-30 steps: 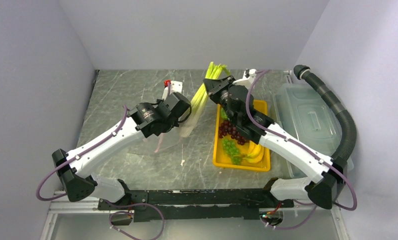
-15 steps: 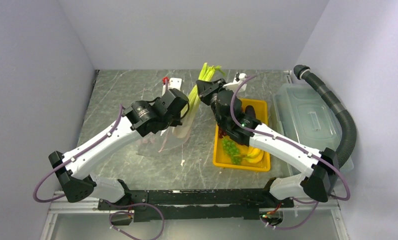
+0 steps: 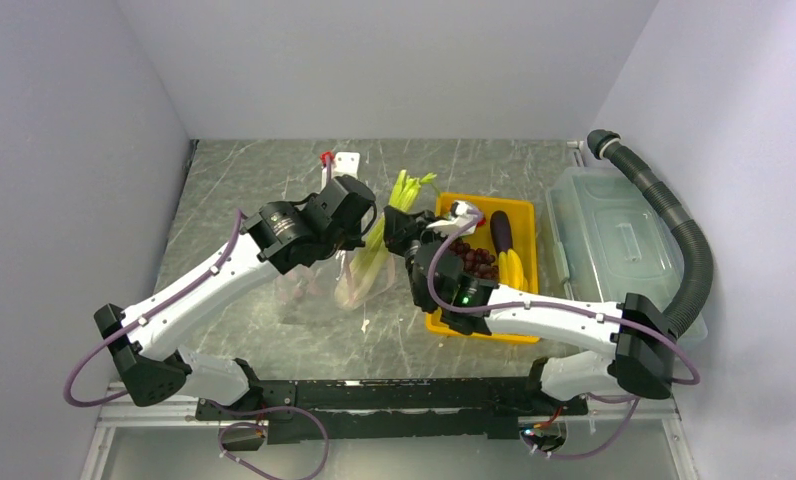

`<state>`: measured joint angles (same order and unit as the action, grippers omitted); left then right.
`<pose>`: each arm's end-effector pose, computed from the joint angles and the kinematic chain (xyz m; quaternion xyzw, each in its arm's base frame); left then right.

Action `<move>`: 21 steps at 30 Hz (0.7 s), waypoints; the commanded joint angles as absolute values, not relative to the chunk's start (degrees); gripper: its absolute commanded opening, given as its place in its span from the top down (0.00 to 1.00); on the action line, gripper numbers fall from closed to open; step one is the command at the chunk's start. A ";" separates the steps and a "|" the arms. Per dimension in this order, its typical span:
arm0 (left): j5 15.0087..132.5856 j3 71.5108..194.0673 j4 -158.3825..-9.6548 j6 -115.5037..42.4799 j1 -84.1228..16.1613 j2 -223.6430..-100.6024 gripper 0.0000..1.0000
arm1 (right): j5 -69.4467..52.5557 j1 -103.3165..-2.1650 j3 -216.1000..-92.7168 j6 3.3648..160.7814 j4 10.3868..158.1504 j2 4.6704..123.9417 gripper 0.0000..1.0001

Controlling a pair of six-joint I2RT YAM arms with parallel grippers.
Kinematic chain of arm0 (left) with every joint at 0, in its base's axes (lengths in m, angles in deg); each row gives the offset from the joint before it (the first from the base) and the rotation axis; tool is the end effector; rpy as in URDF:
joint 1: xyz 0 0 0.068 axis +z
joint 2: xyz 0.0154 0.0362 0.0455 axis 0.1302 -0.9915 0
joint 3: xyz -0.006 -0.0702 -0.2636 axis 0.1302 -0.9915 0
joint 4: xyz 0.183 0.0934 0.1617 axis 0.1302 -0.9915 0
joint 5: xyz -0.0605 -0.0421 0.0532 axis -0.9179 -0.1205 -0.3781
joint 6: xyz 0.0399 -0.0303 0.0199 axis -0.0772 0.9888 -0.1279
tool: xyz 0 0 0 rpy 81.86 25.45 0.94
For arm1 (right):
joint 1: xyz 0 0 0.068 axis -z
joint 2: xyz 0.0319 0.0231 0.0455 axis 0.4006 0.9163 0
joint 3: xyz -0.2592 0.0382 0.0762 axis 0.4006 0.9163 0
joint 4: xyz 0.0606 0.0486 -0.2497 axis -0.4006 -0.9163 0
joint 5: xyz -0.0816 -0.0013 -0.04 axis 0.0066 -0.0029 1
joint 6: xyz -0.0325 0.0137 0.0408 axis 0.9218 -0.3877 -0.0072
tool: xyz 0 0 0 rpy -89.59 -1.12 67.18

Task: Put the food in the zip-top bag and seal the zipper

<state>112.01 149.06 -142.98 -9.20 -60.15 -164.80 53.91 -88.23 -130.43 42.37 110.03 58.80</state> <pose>0.1765 -0.2021 0.3989 0.0126 0.9023 -0.0891 0.4216 0.1535 0.2559 0.3268 0.2266 0.6651 0.3419 0.6240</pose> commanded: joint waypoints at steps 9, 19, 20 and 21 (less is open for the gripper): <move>113.96 151.12 -139.14 -8.19 -57.58 -164.21 1.00 | 66.27 -97.74 -126.35 49.48 120.42 53.92 0.80; 113.51 148.45 -136.76 -9.12 -55.64 -161.91 1.00 | 63.99 -101.25 -120.77 46.65 111.71 46.99 0.57; 113.62 148.21 -136.41 -9.25 -55.65 -161.64 1.00 | 63.15 -101.41 -119.70 46.99 111.91 46.01 0.56; 113.57 147.85 -136.01 -9.44 -55.58 -161.46 1.00 | 62.49 -101.59 -118.84 46.97 111.78 45.02 0.56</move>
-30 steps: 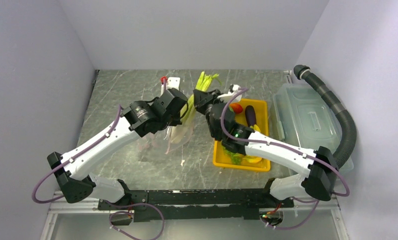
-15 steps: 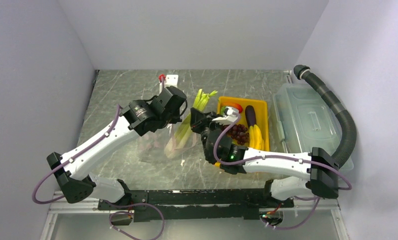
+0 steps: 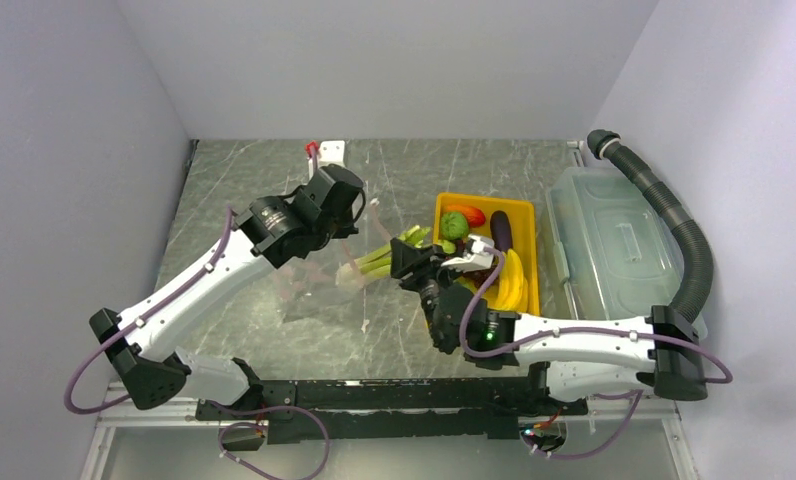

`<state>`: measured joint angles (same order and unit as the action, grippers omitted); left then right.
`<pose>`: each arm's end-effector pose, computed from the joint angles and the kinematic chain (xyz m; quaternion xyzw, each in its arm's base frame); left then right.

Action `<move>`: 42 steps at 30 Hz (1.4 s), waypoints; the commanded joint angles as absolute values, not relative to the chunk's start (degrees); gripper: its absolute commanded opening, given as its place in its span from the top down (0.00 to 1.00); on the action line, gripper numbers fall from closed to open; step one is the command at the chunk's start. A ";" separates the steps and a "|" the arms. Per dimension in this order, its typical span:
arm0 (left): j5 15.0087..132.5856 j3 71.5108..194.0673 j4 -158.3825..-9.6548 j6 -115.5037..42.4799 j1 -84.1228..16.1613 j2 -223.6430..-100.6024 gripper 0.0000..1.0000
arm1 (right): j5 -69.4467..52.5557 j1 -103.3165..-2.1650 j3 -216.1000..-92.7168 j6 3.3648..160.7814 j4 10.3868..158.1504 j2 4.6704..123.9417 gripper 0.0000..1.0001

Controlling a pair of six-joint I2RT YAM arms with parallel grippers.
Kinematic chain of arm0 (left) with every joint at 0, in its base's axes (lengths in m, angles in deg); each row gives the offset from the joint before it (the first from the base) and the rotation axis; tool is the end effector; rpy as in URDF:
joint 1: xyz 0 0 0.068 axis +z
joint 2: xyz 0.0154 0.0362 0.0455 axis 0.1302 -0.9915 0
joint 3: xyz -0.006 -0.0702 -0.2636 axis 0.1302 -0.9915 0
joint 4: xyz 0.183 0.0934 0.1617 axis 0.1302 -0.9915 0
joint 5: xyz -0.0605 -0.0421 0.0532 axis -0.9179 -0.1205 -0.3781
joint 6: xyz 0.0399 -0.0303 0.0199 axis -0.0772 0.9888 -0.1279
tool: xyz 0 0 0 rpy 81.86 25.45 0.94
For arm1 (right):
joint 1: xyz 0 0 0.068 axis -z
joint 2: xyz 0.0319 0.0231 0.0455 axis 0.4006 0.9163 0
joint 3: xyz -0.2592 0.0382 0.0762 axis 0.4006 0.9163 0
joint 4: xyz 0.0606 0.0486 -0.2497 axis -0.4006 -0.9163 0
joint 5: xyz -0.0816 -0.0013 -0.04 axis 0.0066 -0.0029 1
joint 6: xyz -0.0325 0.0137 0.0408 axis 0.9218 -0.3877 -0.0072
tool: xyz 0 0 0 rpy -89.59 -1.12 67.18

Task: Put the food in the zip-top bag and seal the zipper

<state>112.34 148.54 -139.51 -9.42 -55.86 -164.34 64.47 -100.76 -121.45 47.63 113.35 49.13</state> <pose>0.1928 -0.1900 0.4027 -0.0286 0.8912 -0.0908 0.4436 0.0870 0.2361 0.3212 0.2042 0.6627 0.3483 0.6308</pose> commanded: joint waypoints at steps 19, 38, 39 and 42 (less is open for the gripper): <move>107.96 143.80 -130.77 -15.34 -55.50 -156.42 1.00 | 56.21 -102.33 -117.93 56.91 95.90 32.69 0.46; 101.75 144.76 -132.31 -16.59 -55.49 -156.15 1.00 | 16.17 -83.71 -138.31 60.39 74.76 46.99 0.39; 101.55 144.90 -132.41 -16.55 -55.51 -156.08 1.00 | 15.55 -83.17 -138.86 60.19 74.56 48.20 0.39; 101.02 145.04 -132.72 -16.24 -55.53 -155.99 1.00 | 14.88 -82.40 -140.67 59.76 74.47 51.44 0.39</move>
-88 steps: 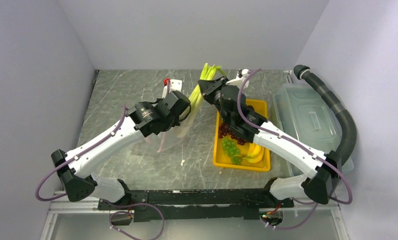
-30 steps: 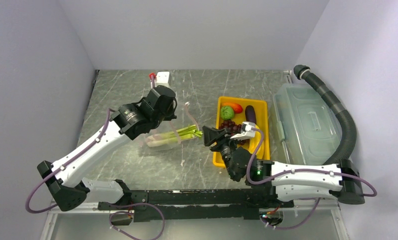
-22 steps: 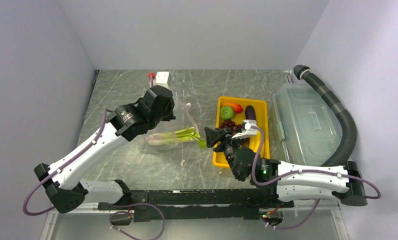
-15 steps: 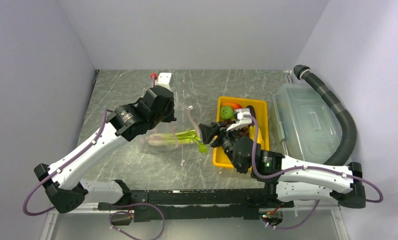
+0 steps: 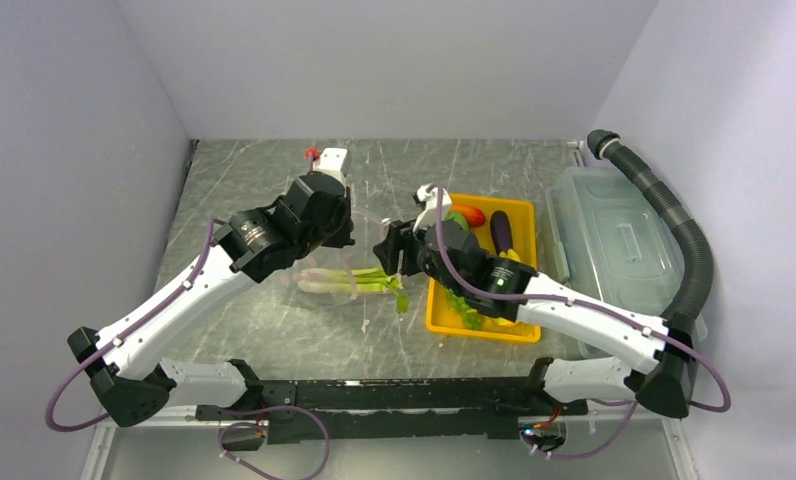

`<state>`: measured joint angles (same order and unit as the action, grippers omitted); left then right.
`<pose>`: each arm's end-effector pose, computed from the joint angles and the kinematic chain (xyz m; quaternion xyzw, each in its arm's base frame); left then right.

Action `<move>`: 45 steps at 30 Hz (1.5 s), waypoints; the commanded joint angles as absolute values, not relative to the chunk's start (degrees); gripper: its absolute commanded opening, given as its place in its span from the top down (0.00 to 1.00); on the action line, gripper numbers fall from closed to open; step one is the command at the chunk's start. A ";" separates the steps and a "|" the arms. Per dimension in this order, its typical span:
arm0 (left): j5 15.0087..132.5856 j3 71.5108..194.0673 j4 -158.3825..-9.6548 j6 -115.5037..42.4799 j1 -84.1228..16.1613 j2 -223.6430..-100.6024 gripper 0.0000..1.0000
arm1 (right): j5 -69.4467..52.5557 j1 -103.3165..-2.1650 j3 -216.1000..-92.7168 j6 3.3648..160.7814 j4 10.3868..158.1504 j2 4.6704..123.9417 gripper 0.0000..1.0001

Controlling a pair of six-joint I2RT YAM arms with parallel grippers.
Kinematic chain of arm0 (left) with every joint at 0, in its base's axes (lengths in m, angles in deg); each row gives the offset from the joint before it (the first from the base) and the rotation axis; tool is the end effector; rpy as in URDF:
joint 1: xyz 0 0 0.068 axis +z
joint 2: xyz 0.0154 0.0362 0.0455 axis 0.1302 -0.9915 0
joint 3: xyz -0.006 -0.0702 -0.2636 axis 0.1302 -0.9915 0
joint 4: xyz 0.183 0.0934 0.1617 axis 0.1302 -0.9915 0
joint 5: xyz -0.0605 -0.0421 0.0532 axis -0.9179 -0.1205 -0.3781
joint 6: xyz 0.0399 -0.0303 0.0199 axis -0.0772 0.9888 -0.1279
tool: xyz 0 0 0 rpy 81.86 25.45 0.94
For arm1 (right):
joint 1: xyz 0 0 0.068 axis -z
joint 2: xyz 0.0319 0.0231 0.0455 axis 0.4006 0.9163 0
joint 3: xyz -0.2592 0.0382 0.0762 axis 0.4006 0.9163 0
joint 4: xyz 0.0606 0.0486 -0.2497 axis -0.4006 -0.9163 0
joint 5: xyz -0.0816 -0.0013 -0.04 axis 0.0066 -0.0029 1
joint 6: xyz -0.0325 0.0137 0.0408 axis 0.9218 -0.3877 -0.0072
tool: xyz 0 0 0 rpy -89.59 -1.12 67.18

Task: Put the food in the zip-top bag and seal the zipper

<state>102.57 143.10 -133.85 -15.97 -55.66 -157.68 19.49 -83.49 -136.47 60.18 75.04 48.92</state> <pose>0.1750 -0.1769 0.4074 0.0429 0.8802 -0.1656 0.4426 0.1433 0.2226 0.3466 -0.1138 0.7941 0.3030 0.5144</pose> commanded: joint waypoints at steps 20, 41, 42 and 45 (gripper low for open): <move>97.86 152.71 -144.41 -18.33 -55.48 -154.29 1.00 | 17.92 -80.92 -163.77 69.77 63.49 59.81 1.00; 82.96 164.87 -151.24 -24.01 -55.53 -151.33 0.97 | 5.58 -73.54 -173.95 72.59 45.40 67.65 1.00; 83.24 164.39 -151.12 -24.03 -55.51 -151.27 0.97 | 4.82 -73.54 -173.28 72.70 45.40 67.12 1.00; 82.60 162.56 -150.07 -24.23 -55.51 -151.17 0.97 | 3.41 -73.54 -169.20 72.50 45.64 65.31 1.00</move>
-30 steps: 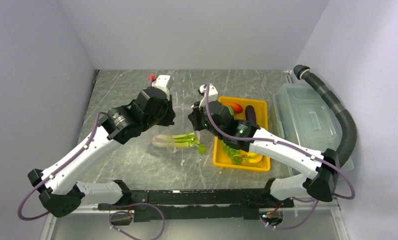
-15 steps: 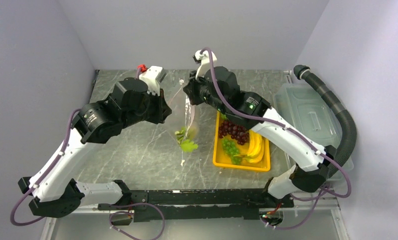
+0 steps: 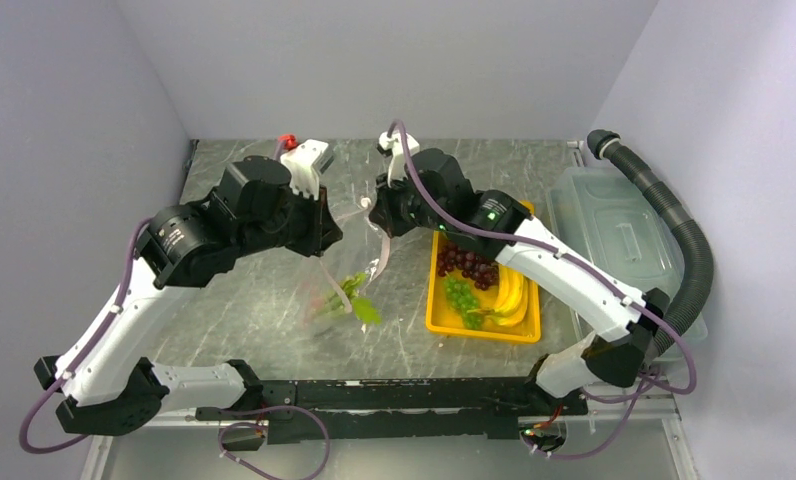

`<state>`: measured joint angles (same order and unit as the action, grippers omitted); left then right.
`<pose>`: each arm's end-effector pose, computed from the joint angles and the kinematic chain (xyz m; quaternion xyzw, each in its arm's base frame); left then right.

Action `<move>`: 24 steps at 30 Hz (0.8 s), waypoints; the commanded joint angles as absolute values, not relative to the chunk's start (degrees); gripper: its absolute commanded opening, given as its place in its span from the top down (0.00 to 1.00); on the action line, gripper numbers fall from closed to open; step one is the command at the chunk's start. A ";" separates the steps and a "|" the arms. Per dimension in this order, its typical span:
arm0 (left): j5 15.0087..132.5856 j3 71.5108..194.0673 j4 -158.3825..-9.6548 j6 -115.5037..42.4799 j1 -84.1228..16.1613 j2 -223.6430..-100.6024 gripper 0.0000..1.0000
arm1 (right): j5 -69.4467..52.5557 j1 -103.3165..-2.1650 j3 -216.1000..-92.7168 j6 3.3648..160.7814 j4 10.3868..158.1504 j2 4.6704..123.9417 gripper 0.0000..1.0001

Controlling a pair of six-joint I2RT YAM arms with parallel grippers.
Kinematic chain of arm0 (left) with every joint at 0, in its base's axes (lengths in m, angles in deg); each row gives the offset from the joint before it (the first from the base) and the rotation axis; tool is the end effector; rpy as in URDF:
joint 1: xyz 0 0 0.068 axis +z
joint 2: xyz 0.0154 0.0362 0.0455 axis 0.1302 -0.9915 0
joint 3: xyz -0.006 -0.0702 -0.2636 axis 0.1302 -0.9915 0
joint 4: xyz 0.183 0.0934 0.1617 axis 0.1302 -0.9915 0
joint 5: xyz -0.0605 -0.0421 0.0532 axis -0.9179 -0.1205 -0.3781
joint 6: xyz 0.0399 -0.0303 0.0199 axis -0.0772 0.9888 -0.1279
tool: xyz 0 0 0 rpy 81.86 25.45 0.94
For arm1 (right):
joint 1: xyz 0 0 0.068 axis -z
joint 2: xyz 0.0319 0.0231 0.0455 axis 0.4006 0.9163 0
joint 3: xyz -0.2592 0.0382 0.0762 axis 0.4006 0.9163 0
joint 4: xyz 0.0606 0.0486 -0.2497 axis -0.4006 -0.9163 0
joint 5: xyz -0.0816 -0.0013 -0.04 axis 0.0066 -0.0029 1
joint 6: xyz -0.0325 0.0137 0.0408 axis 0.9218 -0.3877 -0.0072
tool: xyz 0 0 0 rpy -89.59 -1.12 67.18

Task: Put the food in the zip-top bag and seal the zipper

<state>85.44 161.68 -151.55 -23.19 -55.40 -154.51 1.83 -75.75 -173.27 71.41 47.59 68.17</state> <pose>0.1254 -0.1357 0.4842 0.1606 0.8602 -0.2661 0.4043 0.2009 0.2559 0.4254 -0.2436 0.8204 0.2790 0.4357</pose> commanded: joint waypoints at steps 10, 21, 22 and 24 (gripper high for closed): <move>81.28 153.61 -145.70 -24.04 -55.30 -156.23 1.00 | 0.20 -73.54 -154.39 67.51 52.89 61.43 1.00; 78.65 156.17 -140.19 -22.30 -50.66 -157.92 1.00 | -2.59 -73.62 -145.20 65.32 55.58 61.55 1.00; 78.63 155.94 -139.57 -21.92 -49.48 -158.00 1.00 | -2.53 -73.62 -144.66 65.03 55.94 61.36 1.00; 76.16 155.97 -139.31 -21.27 -47.33 -158.72 1.00 | -2.71 -73.62 -143.91 64.85 56.21 61.00 1.00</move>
